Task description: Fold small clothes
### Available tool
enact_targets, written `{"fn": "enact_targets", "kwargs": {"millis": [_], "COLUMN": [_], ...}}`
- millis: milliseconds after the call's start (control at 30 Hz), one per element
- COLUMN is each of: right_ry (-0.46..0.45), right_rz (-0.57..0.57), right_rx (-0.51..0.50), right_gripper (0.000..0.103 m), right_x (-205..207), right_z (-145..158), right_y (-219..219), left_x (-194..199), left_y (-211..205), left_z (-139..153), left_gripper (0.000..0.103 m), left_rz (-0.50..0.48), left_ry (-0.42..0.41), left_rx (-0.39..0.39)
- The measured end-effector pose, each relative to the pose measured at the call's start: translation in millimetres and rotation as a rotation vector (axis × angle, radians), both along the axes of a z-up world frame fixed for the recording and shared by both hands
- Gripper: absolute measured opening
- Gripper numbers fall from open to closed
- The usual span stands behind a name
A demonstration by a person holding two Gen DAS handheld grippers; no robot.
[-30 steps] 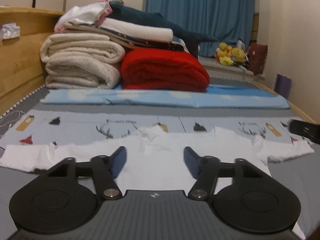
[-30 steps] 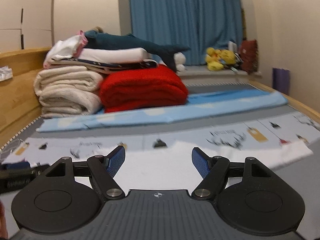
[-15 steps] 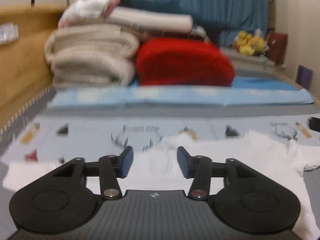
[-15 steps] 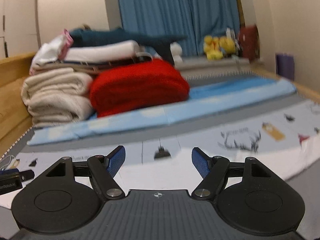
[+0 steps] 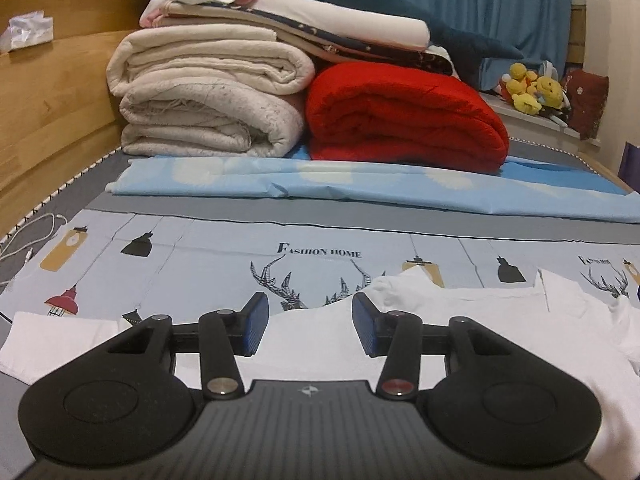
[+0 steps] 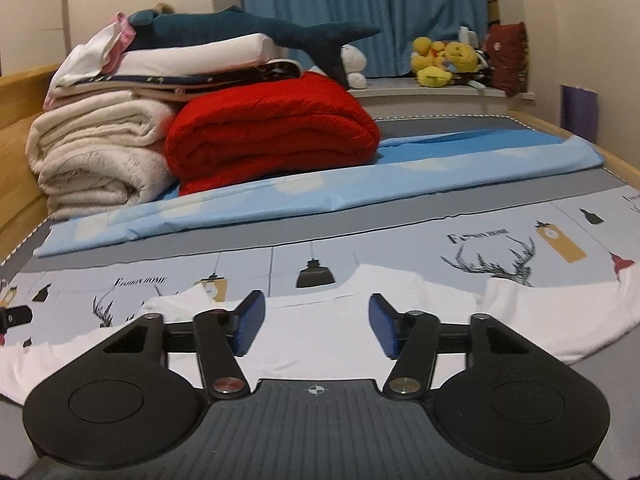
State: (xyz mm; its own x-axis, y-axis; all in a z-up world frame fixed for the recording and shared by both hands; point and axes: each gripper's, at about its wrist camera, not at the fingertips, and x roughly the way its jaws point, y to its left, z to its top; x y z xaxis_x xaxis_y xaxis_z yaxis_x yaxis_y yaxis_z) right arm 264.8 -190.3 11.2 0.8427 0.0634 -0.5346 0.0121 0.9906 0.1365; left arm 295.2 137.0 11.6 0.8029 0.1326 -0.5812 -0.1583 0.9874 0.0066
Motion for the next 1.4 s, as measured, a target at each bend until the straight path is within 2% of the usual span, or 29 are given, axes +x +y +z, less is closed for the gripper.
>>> {"fn": "enact_targets", "kwargs": {"millis": [167, 300, 400, 567, 633, 700, 767, 867, 967, 1133, 1233, 1333, 1367, 1400], "right_ry": [-0.003, 0.002, 0.009, 0.030, 0.039, 0.047, 0.052, 0.060, 0.070, 0.084, 0.092, 0.095, 0.095, 0.095], "right_rz": [0.026, 0.039, 0.042, 0.053, 0.061, 0.071, 0.081, 0.095, 0.103, 0.121, 0.131, 0.137, 0.139, 0.140], "right_rx": [-0.023, -0.036, -0.037, -0.035, -0.033, -0.036, -0.039, -0.047, -0.051, -0.062, -0.067, -0.069, -0.069, -0.068], "right_gripper": [0.046, 0.046, 0.046, 0.046, 0.046, 0.046, 0.046, 0.046, 0.046, 0.046, 0.046, 0.046, 0.046, 0.046], "right_x": [7.3, 12.5, 16.6, 23.4, 25.5, 27.4, 28.6, 30.9, 33.4, 35.3, 35.5, 35.5, 35.4, 35.2], "right_z": [-3.4, -6.8, -9.0, -15.5, -17.9, -20.4, -22.5, -25.9, -29.0, -34.0, -37.0, -37.9, -37.8, -37.5], "right_y": [9.8, 16.0, 17.0, 19.8, 21.7, 24.6, 27.4, 32.0, 35.8, 42.8, 45.8, 46.9, 46.8, 46.6], "left_x": [9.6, 16.0, 19.6, 14.6, 10.4, 6.1, 1.7, -4.5, -11.9, -18.6, -18.7, -14.4, -14.5, -15.1], "left_y": [18.9, 46.4, 79.8, 149.5, 175.5, 199.9, 220.0, 249.0, 272.9, 296.2, 296.2, 290.0, 288.9, 288.4], "left_z": [-7.0, -12.7, -18.2, -27.4, -32.1, -37.1, -43.5, -54.6, -65.0, -86.4, -96.5, -94.4, -93.4, -92.3], "left_gripper": [0.051, 0.051, 0.051, 0.054, 0.057, 0.066, 0.070, 0.080, 0.081, 0.080, 0.073, 0.037, 0.011, 0.004], "left_rz": [0.029, 0.093, 0.192, 0.395, 0.469, 0.533, 0.588, 0.670, 0.732, 0.798, 0.804, 0.780, 0.770, 0.761], "left_ry": [0.024, 0.050, 0.081, 0.137, 0.158, 0.184, 0.209, 0.252, 0.281, 0.341, 0.366, 0.365, 0.358, 0.348], "left_rx": [-0.019, -0.039, -0.051, -0.122, -0.125, -0.121, -0.118, -0.130, -0.174, -0.296, -0.353, -0.288, -0.286, -0.289]}}
